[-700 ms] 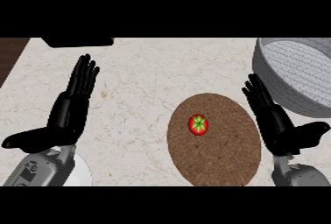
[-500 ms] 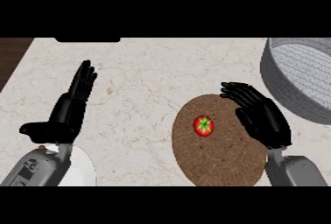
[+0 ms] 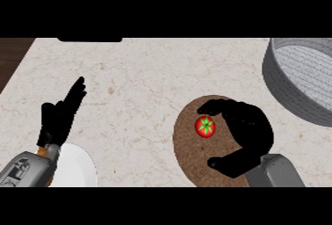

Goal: Pick the tomato from the placemat and place it in the basket

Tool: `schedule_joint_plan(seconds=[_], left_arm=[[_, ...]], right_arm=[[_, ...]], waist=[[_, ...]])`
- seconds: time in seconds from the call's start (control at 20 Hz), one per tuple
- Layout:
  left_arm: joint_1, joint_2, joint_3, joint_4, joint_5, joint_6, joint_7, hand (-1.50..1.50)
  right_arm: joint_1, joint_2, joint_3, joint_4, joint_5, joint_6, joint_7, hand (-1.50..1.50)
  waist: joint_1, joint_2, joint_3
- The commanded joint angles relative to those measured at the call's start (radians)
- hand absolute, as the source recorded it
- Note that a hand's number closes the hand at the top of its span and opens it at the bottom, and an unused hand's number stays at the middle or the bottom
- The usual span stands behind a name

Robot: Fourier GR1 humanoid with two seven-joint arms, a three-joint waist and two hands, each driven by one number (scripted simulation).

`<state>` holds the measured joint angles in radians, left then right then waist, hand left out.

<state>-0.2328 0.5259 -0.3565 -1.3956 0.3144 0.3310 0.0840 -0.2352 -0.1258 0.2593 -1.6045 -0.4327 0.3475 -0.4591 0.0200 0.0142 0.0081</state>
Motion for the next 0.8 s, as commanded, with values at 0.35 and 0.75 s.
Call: schedule_joint_plan(seconds=[0.35,0.75], left_arm=[[-0.035,0.014,0.022,0.073,-0.004,-0.021,0.066,0.00],[-0.033,-0.020,0.021,0.086,-0.020,-0.038,0.035,0.00]], right_arm=[[-0.106,-0.413,-0.131,0.054,0.471,-0.062,0.005,-1.50],[-0.198,-0.682,-0.046,0.104,0.528,0.307,-0.008,-1.50]], waist=[[-0.025,-0.012,-0.010],[-0.009,-0.011,-0.009]])
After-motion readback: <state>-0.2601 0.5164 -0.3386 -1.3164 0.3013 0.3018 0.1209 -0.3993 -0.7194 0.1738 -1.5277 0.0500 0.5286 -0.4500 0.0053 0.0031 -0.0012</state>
